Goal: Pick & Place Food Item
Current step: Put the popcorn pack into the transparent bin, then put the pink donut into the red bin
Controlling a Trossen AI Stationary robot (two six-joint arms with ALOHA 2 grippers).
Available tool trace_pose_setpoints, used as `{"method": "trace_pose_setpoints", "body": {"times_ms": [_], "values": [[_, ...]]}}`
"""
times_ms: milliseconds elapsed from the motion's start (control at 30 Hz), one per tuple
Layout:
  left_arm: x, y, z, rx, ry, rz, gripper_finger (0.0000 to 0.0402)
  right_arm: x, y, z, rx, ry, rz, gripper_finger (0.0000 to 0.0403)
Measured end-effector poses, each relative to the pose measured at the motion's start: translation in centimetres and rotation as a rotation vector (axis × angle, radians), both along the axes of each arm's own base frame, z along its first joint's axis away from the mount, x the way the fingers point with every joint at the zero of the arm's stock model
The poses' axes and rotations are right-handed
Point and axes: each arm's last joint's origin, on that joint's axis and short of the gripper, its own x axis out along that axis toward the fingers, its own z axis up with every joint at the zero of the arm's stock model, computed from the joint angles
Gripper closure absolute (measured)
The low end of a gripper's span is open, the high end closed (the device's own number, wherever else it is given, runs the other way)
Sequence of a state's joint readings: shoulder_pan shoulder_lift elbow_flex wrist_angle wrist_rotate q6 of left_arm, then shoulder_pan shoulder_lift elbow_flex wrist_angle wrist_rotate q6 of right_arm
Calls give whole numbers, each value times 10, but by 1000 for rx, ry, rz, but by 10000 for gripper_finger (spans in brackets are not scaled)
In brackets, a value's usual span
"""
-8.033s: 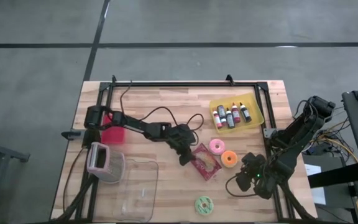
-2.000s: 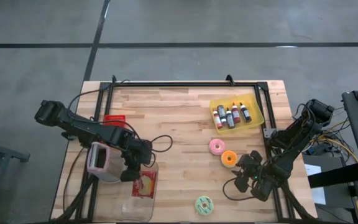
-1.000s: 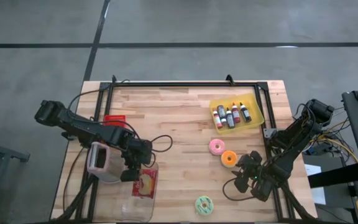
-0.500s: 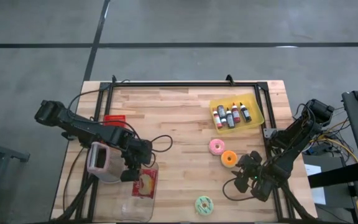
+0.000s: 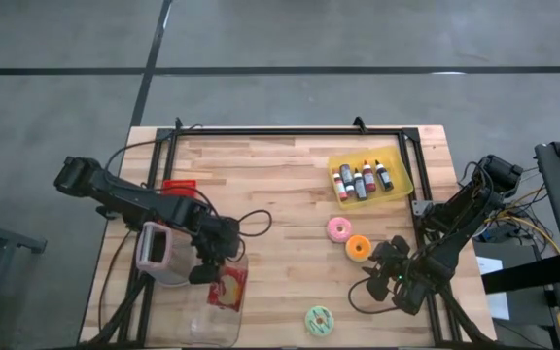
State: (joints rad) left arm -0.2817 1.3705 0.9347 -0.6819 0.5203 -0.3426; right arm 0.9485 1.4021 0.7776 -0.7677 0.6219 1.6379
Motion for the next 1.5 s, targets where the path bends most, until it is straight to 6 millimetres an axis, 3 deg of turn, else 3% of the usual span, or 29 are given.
{"method": "trace_pose_setpoints", "body": {"times_ms": [633,800,1067,1233,1500], "values": [[16,7,67,8,-210,-90,165,0,0,0,2,-1,0,225],[21,12,74,81,-292,-91,165,0,0,0,3,-2,0,225],[28,21,76,341,-390,15,165,0,1,0,6,-4,0,225],[29,21,76,403,-450,-56,165,1,1,0,10,-7,0,225],[48,21,90,435,-779,-109,165,1,1,0,15,-11,0,225]]}}
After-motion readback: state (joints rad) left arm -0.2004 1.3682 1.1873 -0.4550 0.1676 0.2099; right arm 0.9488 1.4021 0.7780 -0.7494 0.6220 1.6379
